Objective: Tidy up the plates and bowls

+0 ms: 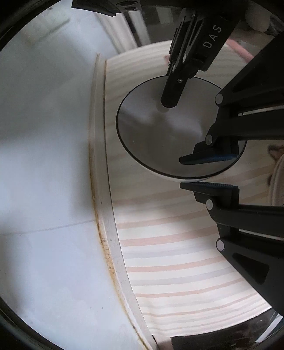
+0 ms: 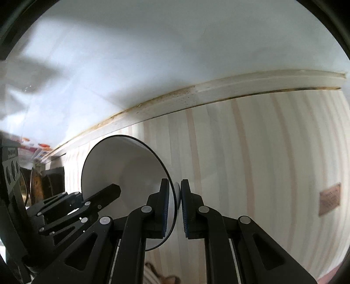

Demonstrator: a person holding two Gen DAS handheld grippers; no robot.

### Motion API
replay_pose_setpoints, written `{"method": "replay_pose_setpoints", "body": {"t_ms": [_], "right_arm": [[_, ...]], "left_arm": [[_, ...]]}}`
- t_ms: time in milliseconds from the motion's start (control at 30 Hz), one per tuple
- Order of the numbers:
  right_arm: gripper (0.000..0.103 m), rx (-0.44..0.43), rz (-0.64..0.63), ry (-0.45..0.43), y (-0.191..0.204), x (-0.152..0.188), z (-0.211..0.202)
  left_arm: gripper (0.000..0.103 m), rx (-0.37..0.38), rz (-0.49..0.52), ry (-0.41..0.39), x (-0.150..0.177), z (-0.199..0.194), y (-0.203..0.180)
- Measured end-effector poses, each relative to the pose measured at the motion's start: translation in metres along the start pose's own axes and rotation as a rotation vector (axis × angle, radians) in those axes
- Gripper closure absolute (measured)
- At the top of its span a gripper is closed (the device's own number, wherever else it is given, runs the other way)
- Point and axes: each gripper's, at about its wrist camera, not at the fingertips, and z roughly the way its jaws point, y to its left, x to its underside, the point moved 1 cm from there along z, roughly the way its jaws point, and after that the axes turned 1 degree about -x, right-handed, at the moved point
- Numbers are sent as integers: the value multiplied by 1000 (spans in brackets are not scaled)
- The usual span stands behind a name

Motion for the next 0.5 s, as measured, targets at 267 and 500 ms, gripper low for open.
{"method": "replay_pose_setpoints", "body": {"t_ms": [267,500], "right_arm": [[91,-29,5,-44,-5,67,-69],[91,-19,49,-37,-25,145,-99]], "left_arm": [[90,37,81,-6,48,-42,-34],[90,67,162,39,95,-44,-73]]}}
